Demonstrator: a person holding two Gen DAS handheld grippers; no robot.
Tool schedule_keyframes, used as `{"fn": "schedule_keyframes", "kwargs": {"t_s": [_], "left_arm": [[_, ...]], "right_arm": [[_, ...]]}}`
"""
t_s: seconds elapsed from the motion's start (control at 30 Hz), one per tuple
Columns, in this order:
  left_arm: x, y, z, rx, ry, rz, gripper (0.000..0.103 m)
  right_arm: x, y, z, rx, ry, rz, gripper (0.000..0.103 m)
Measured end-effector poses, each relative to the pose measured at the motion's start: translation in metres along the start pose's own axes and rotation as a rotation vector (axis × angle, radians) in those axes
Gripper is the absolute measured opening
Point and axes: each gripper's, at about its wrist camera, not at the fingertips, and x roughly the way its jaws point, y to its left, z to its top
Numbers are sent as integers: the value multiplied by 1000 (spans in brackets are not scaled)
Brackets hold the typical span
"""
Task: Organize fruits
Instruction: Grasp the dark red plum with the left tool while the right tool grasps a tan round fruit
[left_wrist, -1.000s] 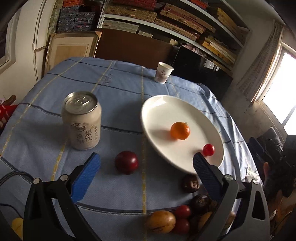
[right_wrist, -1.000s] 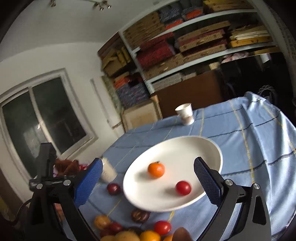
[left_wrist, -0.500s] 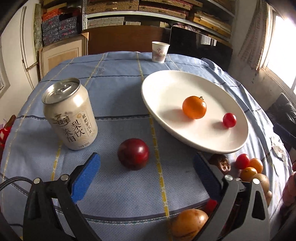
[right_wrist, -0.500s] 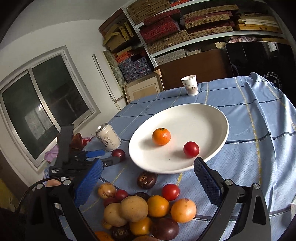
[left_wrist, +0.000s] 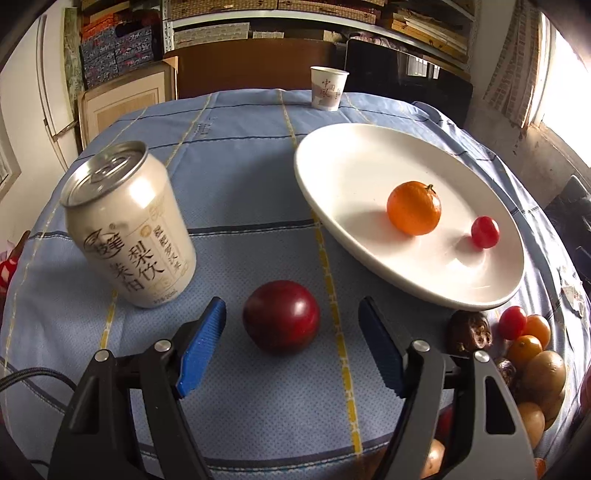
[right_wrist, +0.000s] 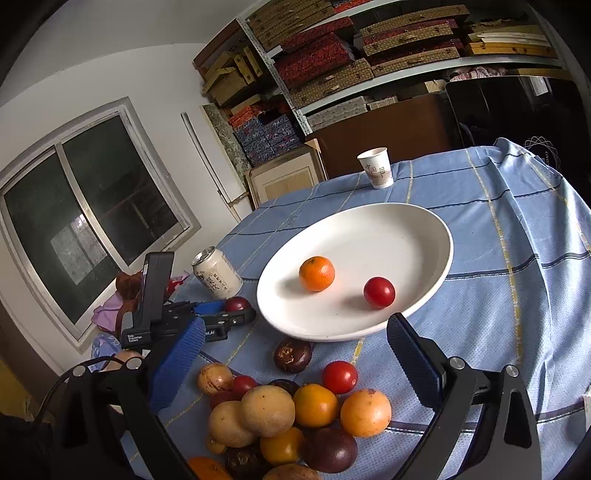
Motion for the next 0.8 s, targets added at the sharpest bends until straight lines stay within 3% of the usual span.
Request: {"fn": "schedule_keyframes", "kwargs": {"t_s": [0.1, 0.2, 0.47, 0.63, 0.7, 0.8], "left_arm": [[4, -1, 1, 4, 14, 4, 71], [6, -1, 1, 3, 19, -3, 58], [8, -6, 1, 22, 15, 2, 58], [5, -3, 0, 6, -2, 10, 47], [5, 0, 0, -9, -4, 16, 39], [4, 5, -1, -40, -3, -5, 38]], "right_arm": [[0, 3, -1, -19, 7, -3, 100], [1, 7, -3, -40, 16, -4, 100], [3, 11, -5, -53, 30, -7, 100], [4, 15, -5, -71, 47, 4, 99], [3, 19, -7, -106, 58, 21, 94], [3, 31, -13, -191, 101, 42, 81]]}}
